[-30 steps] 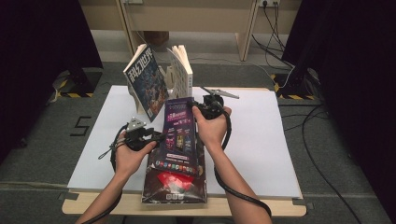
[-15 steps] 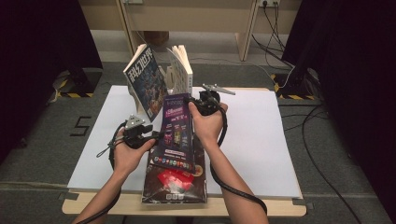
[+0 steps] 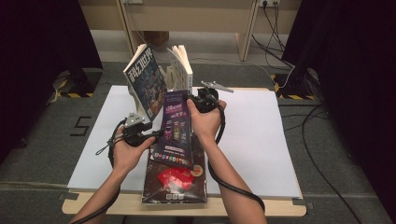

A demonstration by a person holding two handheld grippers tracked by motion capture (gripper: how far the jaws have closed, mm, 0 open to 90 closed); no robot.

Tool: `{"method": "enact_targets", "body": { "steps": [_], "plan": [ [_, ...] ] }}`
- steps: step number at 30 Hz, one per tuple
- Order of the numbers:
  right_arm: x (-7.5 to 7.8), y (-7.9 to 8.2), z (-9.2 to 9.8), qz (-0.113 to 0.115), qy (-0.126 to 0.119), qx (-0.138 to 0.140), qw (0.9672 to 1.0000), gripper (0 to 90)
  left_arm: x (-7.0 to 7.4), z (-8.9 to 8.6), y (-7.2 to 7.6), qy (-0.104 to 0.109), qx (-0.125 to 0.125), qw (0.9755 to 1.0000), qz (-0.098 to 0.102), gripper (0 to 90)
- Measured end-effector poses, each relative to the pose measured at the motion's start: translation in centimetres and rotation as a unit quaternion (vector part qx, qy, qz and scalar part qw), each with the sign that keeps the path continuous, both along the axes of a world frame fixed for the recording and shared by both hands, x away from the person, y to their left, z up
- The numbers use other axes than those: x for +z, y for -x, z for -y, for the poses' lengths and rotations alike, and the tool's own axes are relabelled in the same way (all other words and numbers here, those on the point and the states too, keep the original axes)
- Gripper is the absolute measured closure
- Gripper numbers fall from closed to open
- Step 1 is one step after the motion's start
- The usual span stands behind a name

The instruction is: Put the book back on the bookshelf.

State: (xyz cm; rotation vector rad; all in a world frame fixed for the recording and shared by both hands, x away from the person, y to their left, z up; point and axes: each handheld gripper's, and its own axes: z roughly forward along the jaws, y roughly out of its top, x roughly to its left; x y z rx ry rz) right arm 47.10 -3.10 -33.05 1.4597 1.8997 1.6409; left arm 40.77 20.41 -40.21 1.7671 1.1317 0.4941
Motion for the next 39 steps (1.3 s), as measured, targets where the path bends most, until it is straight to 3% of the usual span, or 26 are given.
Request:
{"method": "enact_targets", "body": {
  "steps": [21, 27, 39],
  "plan": [
    [0.8, -0.7, -0.9, 0.012, 0.0, -0.008, 0.9999, 84.6, 2.0, 2.2, -0.5, 0.014, -0.026, 0.9995, 0.012, 39.8],
    [0.9, -0.9, -1.3, 0.015, 0.003, -0.01, 0.9998, 84.6, 2.7, 3.0, -0.6, 0.019, -0.033, 0.9988, 0.03, 39.0],
    [1.1, -1.2, -2.0, 0.019, 0.005, -0.013, 0.9997, 84.6, 3.7, 4.2, -0.9, 0.027, -0.045, 0.9981, 0.033, 37.4]
  ]
}}
